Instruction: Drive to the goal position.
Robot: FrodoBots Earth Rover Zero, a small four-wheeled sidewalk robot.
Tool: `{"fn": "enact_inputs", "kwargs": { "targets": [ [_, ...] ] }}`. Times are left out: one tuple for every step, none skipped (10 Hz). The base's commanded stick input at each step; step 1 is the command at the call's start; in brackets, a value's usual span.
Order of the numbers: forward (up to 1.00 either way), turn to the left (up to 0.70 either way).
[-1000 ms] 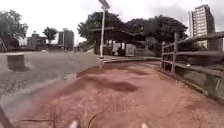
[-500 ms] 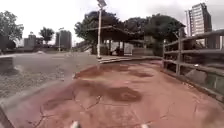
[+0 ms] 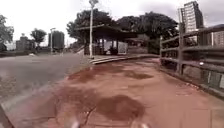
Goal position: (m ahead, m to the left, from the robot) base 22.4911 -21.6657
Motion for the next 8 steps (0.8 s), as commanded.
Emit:
{"fn": "enact_inputs", "kwargs": {
  "targets": [
    [0.70,0.00],
    [0.70,0.00],
    [0.70,0.00],
    [0.70,0.00],
    [0.70,-0.23],
    [0.70,-0.35],
    [0.70,-0.35],
    [0.70,-0.35]
  ]
}}
